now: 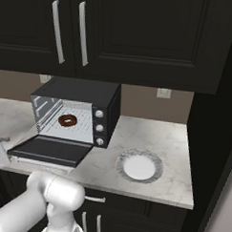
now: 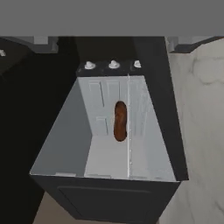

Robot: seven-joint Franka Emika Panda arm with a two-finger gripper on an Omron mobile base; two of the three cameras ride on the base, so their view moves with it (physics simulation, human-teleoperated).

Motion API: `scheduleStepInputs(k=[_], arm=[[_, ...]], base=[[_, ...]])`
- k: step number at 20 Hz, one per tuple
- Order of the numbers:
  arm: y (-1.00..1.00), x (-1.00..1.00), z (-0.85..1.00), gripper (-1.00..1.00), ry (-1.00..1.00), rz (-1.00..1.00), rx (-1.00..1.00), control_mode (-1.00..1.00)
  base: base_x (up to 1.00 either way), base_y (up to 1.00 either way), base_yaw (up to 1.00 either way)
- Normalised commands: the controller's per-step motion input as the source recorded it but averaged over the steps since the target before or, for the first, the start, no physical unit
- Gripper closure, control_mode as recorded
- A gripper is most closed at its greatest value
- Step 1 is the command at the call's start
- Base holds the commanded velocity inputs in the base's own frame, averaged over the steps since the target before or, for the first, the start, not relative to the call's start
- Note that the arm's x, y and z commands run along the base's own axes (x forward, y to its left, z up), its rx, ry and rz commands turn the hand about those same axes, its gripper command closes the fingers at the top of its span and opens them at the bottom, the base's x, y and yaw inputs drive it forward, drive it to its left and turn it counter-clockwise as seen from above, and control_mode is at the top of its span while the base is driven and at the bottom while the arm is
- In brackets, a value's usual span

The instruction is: Pick up the bagel from the plate, place it on the toaster oven rack, close the door, and set the timer.

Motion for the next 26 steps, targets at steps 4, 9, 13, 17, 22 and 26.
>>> scheduleStepInputs(k=[4, 9, 13, 17, 22, 26], arm=[[-0.18, 0.45, 0.57, -1.00, -0.14, -0.05, -0.04, -1.00], [-0.13, 0.49, 0.58, -1.00, -0.13, -0.04, -0.03, -1.00], [0.00, 0.71, 0.46, -1.00, -0.11, 0.03, 0.00, -1.00], [0.00, 0.70, 0.23, -1.00, -0.06, 0.15, -0.01, -1.00], [0.00, 0.45, 0.01, -1.00, -0.01, 0.22, -0.05, -1.00], [-0.02, 0.24, 0.00, -1.00, -0.01, 0.26, -0.08, -1.00]], base=[[0.00, 0.00, 0.00], [0.00, 0.00, 0.00], [0.00, 0.00, 0.00], [0.00, 0.00, 0.00], [0.00, 0.00, 0.00], [0.00, 0.00, 0.00]])
